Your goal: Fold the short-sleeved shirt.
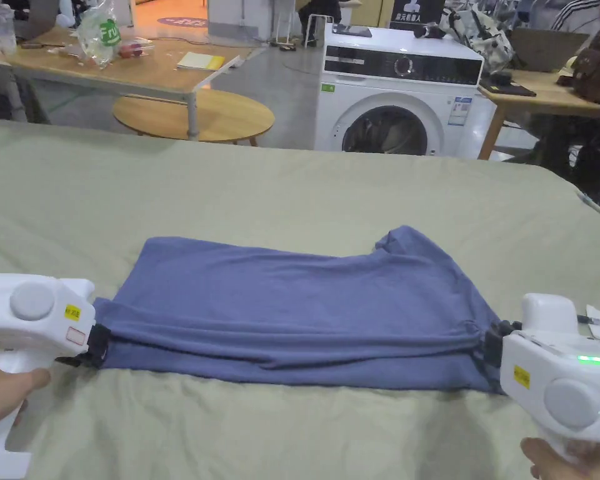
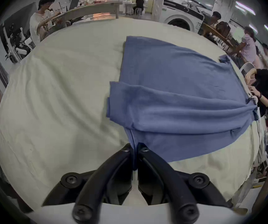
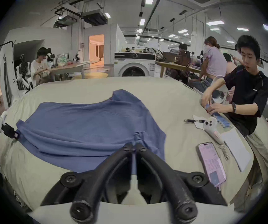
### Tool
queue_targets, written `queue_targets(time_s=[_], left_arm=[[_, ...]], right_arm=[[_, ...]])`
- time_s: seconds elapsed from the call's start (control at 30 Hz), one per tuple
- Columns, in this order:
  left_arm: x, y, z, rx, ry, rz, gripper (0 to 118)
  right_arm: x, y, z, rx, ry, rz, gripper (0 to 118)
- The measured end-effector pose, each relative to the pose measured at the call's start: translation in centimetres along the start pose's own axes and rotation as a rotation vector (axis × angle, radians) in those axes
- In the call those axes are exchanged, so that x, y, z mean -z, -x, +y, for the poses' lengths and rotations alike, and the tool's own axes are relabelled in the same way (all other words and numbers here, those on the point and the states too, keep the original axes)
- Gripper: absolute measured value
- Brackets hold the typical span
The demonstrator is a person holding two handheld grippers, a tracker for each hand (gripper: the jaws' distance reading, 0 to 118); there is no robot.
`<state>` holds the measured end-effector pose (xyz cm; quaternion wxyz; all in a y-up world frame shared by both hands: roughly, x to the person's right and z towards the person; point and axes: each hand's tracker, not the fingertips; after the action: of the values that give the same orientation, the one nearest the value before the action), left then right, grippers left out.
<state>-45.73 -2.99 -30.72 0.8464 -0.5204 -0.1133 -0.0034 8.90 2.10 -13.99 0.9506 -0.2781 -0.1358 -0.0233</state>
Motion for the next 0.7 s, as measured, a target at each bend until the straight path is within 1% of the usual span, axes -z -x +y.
queue_targets(time_s=[0.03,0.1,0.13,0.23,0.3,0.4,0.47,0.5,0.53,0.57,0.6,0.63,0.67,0.7], left_arm=[[-0.4,0.2,-0.3,-0.02,-0.018,-0.014,0],[-1.4,0.4,-0.8,-0.03,-0.055,-0.031,0],[-1.9,0.5,-1.0,-0.033,-0.07,-0.036,0],[-2.6,0.6,-1.6,-0.041,-0.097,-0.053,0],[-2.6,0.7,-1.8,-0.05,-0.102,-0.057,0],[-2.4,0.7,-2.0,-0.056,-0.105,-0.061,0],[-2.2,0.7,-2.2,-0.05,-0.107,-0.058,0],[-2.1,0.7,-2.3,-0.052,-0.102,-0.059,0],[-2.0,0.7,-2.4,-0.055,-0.101,-0.06,0],[-1.9,0.7,-2.5,-0.055,-0.105,-0.059,0],[-1.9,0.7,-2.5,-0.055,-0.107,-0.059,0],[-1.8,0.7,-2.6,-0.057,-0.109,-0.058,0],[-1.7,0.8,-2.5,-0.059,-0.111,-0.058,0],[-1.7,0.9,-2.5,-0.061,-0.115,-0.058,0]], right_arm=[[0.4,-1.0,0.3,0.003,0.034,-0.002,27],[1.6,-2.5,0.8,0.003,0.104,0.004,39],[2.3,-3.2,1.0,-0.006,0.147,0.005,55],[4.3,-3.9,0.7,-0.026,0.202,-0.004,56],[6.1,-4.1,0.1,-0.021,0.272,0.03,56],[9.1,-3.7,-1.3,-0.042,0.388,0.065,56],[10.7,-3.4,-2.5,-0.048,0.444,0.086,42],[10.6,-3.2,-2.8,-0.042,0.417,0.085,40],[10.2,-3.0,-2.8,-0.043,0.376,0.065,32],[10.0,-2.9,-2.5,-0.04,0.378,0.084,13],[10.1,-2.8,-2.5,-0.006,0.381,0.158,7],[9.6,-2.4,-2.4,-0.011,0.382,0.143,6],[9.4,-2.0,-2.5,-0.075,0.371,0.089,6],[9.2,-1.9,-2.4,-0.096,0.358,0.095,5]])
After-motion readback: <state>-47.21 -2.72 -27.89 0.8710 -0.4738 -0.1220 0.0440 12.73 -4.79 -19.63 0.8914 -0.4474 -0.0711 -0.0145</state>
